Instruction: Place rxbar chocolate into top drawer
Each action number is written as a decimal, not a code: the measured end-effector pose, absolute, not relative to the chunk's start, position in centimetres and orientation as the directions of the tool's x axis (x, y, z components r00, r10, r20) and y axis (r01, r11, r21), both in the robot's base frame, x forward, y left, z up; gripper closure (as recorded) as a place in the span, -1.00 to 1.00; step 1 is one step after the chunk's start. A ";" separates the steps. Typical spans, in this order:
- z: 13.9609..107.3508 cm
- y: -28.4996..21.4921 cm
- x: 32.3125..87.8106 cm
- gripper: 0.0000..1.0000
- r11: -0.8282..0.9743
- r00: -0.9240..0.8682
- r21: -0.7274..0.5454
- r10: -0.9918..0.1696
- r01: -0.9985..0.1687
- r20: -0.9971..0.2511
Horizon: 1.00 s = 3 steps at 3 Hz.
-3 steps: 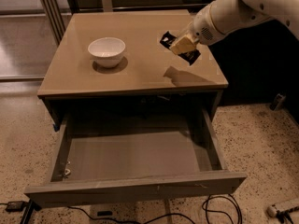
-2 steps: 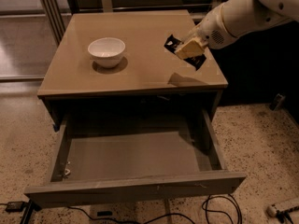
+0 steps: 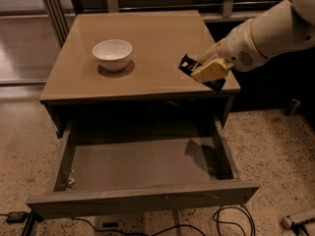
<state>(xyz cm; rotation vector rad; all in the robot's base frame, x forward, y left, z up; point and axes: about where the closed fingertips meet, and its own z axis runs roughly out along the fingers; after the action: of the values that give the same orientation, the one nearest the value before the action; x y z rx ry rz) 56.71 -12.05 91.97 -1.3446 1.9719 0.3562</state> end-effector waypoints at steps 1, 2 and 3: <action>92.0 -12.0 56.7 1.00 0.420 -0.204 -0.160 -0.697 -0.893 -0.688; 90.6 -10.5 55.5 1.00 0.384 -0.188 -0.144 -0.704 -0.912 -0.685; 87.8 -8.2 53.6 1.00 0.337 -0.179 -0.101 -0.704 -0.936 -0.687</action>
Offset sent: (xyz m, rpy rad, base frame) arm -0.0280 0.0340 -0.0346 0.0061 0.0451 0.0912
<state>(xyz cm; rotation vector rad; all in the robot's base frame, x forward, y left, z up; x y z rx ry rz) 53.60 -8.23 87.82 -1.4334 1.9542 0.4577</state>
